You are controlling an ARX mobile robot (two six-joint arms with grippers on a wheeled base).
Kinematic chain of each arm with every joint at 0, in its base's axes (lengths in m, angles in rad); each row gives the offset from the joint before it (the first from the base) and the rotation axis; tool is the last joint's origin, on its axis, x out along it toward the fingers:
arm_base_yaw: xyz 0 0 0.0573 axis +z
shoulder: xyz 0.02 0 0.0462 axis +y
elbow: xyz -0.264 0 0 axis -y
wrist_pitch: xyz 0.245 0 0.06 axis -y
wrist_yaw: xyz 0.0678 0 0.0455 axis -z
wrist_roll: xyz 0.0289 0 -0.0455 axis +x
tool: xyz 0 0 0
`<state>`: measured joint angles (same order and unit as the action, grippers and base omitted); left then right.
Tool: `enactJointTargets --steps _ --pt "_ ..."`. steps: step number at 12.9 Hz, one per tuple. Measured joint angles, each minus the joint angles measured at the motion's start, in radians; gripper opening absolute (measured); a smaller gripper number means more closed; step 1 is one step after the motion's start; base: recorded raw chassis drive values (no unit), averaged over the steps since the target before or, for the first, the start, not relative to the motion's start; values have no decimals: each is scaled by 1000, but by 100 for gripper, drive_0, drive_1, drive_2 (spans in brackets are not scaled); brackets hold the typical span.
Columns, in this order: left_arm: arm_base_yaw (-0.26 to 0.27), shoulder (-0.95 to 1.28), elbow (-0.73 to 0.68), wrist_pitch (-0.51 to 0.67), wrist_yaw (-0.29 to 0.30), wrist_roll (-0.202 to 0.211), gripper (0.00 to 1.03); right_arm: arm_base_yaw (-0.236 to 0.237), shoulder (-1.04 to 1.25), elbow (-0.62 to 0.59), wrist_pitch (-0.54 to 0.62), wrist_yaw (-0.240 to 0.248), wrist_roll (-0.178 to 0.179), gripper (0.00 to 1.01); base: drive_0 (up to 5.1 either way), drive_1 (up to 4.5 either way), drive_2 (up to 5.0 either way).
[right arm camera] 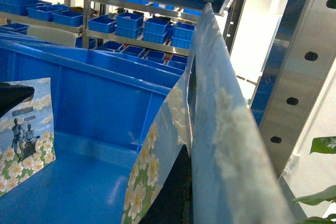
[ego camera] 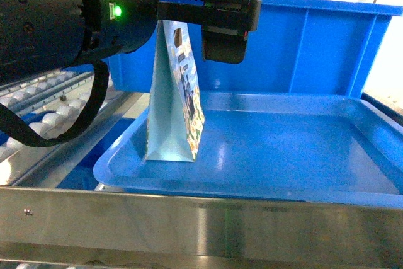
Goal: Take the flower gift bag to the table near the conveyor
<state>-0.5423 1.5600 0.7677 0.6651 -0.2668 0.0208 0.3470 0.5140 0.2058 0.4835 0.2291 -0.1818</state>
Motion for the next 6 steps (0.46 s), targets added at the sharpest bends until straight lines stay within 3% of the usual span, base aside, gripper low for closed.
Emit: enactJointTargets --steps 2,4,6 --pt "3 16 3 -16 -19 -44 94 0 0 0 0 0 0 2 0 0 0" --pt "10 24 3 -19 -28 -69 73 0 0 0 0 0 0 2 0 0 0" --pt "14 46 8 -40 -37 -82 45 0 0 0 0 0 0 2 0 0 0"
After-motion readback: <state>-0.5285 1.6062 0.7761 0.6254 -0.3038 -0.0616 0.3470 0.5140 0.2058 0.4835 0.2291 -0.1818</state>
